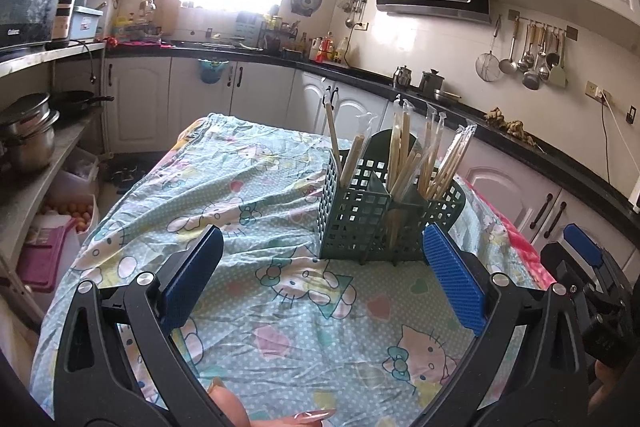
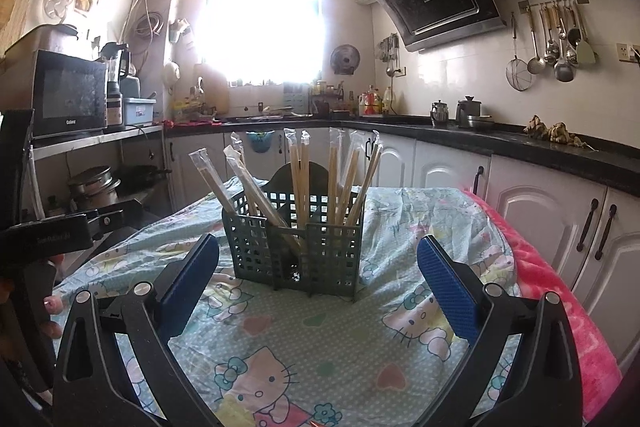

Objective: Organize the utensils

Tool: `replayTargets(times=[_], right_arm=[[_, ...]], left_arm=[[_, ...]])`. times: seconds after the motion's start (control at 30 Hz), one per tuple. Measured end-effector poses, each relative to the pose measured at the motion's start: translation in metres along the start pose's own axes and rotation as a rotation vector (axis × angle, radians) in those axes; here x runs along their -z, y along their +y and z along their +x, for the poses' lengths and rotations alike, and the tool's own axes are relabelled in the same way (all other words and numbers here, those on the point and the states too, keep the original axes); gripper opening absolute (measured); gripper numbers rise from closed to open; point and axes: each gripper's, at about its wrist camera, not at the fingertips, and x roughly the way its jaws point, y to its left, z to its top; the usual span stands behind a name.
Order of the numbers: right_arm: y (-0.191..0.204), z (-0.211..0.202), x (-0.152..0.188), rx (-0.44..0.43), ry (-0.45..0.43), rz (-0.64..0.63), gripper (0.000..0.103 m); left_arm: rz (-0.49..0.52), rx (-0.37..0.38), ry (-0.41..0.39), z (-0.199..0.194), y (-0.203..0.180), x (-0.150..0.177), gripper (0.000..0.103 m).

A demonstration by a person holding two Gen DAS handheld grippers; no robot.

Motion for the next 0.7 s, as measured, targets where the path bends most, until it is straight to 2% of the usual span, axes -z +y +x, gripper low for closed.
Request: replayTargets(times=[0.7], right_arm=[[0.0012,-0.0022,0.0009,-0.005,-0.004,-0.007,0.097]], left_arm=[[-0.002,0.002,-0.003,0.0000,0.0007,0.0001,0.092]])
